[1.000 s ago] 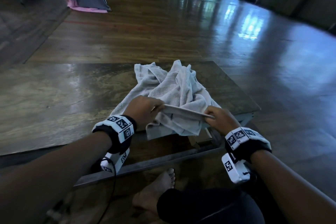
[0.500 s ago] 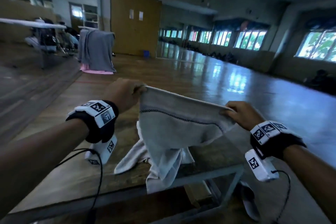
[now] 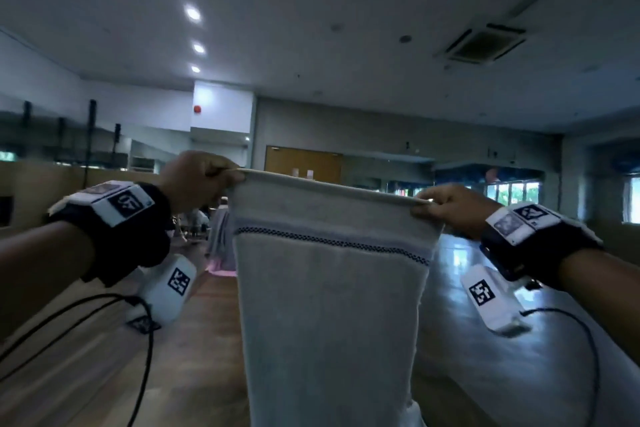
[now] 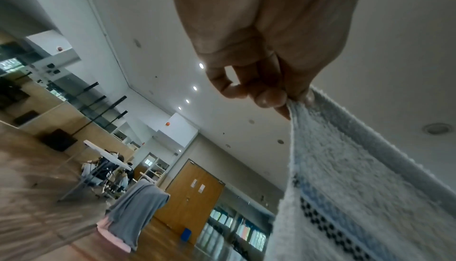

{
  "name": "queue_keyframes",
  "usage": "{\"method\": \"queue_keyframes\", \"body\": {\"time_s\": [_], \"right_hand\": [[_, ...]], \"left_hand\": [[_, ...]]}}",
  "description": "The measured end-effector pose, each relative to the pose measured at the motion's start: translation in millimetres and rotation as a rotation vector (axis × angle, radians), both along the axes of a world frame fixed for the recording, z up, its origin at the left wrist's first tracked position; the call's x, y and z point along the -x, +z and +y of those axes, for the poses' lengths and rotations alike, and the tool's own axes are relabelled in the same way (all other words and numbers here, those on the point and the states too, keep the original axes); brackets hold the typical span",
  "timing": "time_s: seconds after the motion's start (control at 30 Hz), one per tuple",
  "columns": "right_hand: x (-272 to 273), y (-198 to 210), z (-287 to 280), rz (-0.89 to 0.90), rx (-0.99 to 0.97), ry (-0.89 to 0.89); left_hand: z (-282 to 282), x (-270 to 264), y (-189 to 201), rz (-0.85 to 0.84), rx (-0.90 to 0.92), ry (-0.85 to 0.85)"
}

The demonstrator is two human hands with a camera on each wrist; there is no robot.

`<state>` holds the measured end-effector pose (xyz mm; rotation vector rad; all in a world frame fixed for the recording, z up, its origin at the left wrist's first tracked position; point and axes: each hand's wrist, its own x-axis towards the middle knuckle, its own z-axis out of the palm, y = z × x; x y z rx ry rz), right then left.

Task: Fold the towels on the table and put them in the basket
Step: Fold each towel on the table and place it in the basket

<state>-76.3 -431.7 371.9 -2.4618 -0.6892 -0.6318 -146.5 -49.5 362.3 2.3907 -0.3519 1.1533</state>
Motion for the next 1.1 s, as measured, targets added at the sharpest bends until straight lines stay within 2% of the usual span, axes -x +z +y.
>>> {"method": "queue_keyframes", "body": {"time_s": [0.17,0.27,0.37,0.43,0.53,0.63,0.73,0.8,0.87,0.93,1.0,1.1], "right_hand": [[22,43,17,0.054,-0.160,0.078],[29,52,26,0.056,-0.197,0.158],[31,60,33,0.075,-0.247,0.239],[31,64,41,0.051,-0.282,0.272],[24,61,61,-0.083,-0.257,0.228],[6,33,81,-0.099,-0.138,0.149],[-14,-12,96,0.067,0.021,0.062],[-23,-40,105,0.172,0.049,0.016],[-30,-57,112,0.180,-0.009,-0.019],[-33,-57,117,0.113,-0.118,-0.047],[-32,-45,119,0.009,-0.256,-0.044],[-24,-22,122,-0.116,-0.380,0.019]], "left_hand": [[26,60,39,0.016,0.110,0.003],[35,82,53,-0.015,0.190,-0.013],[44,96,63,-0.073,0.181,0.039],[50,102,67,-0.086,0.174,0.074],[58,100,67,-0.066,0.202,0.113],[71,82,45,0.112,0.291,0.108],[83,57,0,0.338,0.277,0.148],[91,44,-31,0.390,0.286,0.135],[95,34,-48,0.354,0.341,0.114],[99,27,-50,0.217,0.309,0.155],[98,24,-40,0.070,0.279,0.135],[96,23,-22,-0.088,0.345,0.073]]}}
